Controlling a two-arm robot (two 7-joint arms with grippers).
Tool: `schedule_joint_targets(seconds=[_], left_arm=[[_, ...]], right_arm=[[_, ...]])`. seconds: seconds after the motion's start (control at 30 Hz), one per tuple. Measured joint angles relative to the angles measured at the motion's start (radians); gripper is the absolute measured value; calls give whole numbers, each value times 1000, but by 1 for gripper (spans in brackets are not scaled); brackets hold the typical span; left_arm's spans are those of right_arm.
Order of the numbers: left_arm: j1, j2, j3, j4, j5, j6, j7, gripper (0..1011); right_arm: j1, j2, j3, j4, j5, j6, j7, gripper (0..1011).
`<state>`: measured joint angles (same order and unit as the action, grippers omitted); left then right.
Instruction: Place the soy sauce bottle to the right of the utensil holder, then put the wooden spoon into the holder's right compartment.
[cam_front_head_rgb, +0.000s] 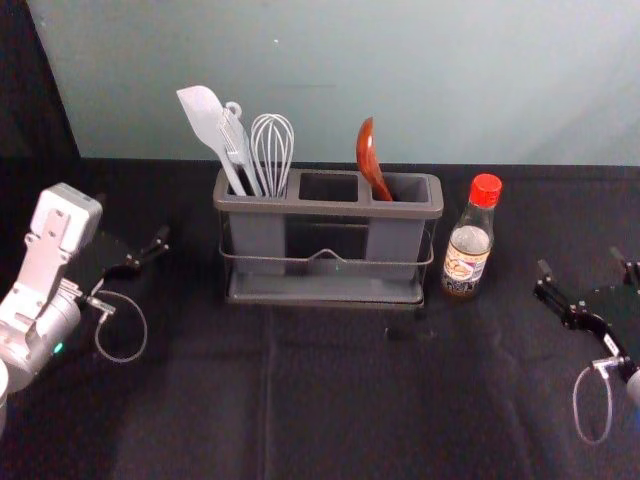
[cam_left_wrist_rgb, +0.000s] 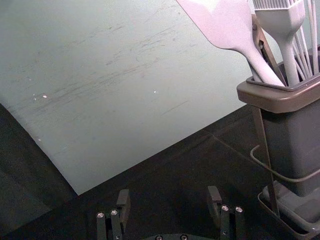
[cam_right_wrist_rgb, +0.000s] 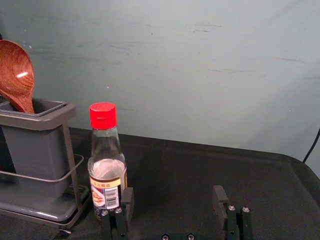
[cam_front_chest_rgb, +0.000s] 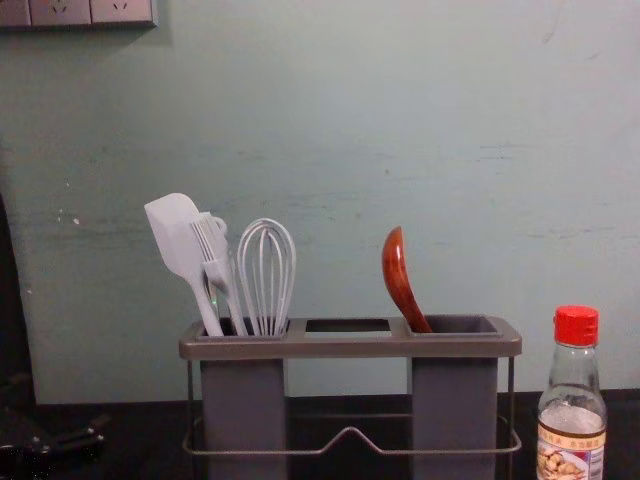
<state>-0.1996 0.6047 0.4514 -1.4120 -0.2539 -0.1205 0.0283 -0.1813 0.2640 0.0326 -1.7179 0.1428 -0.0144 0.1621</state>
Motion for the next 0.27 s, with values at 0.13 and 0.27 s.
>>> schedule_joint_targets(seconds=[0.13,0.27], left_arm=[[0,0,0,0,0,0,0,1005],[0,0,0,0,0,0,0,1005]], right_arm=[[0,0,0,0,0,0,0,1002],[0,0,0,0,0,0,0,1002]])
